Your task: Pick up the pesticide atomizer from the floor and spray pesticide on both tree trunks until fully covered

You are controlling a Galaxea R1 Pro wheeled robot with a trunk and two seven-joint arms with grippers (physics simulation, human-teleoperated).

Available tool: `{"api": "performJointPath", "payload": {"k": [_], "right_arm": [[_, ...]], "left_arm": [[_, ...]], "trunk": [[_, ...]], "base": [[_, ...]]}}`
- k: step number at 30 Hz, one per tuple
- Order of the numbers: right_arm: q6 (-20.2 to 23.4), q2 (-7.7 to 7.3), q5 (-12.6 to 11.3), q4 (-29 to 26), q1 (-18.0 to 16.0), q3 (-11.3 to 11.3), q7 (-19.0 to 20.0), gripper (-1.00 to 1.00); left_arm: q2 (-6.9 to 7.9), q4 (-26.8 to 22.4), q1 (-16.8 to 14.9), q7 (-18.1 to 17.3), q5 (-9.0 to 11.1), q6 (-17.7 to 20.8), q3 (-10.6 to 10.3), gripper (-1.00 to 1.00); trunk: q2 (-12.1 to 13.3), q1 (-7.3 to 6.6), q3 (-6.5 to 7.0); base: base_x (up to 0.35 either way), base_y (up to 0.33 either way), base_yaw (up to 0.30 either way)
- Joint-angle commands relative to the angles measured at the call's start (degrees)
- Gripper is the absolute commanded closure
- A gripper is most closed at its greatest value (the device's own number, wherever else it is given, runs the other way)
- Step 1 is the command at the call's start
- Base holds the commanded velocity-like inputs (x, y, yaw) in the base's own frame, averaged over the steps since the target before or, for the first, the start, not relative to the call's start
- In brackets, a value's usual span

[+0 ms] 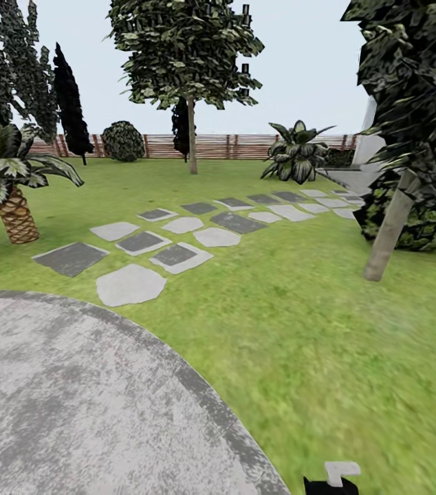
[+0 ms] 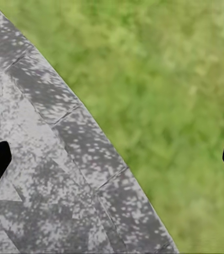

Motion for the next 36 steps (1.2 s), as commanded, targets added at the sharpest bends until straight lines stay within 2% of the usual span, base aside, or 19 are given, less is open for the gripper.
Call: {"api": "performJointPath", "payload": {"k": [1, 7, 16, 24, 36], "right_arm": [[0.0, 0.0, 0.0, 0.0, 0.0, 0.0, 0.0, -1.0], [0.0, 0.0, -0.01, 0.0, 0.0, 0.0, -0.01, -1.0], [0.0, 0.0, -0.01, 0.0, 0.0, 0.0, 0.02, -1.0], [0.0, 0.0, -0.01, 0.0, 0.02, 0.0, 0.07, -1.0], [0.08, 0.0, -0.01, 0.0, 0.0, 0.0, 0.08, -1.0]], "left_arm": [[0.0, 0.0, 0.01, 0.0, 0.0, 0.0, 0.0, -1.0], [0.0, 0.0, -0.01, 0.0, 0.0, 0.0, 0.0, -1.0], [0.12, 0.0, -0.01, -0.01, -0.02, 0.0, 0.1, -1.0], [0.01, -0.09, -0.05, -0.86, -0.65, 0.0, -0.16, -1.0], [-0.03, -0.09, 0.01, -0.88, -0.27, 0.0, -0.17, -1.0]], "trunk": [[0.0, 0.0, -0.05], [0.0, 0.0, -0.32], [0.0, 0.0, -0.36], [0.0, 0.0, -0.36], [-4.81, 2.64, -2.57]], "base": [[0.244, 0.243, 0.227], [0.244, 0.243, 0.196], [0.231, 0.229, 0.017], [0.024, 0.024, 0.0], [0.0, 0.0, 0.0]]}}
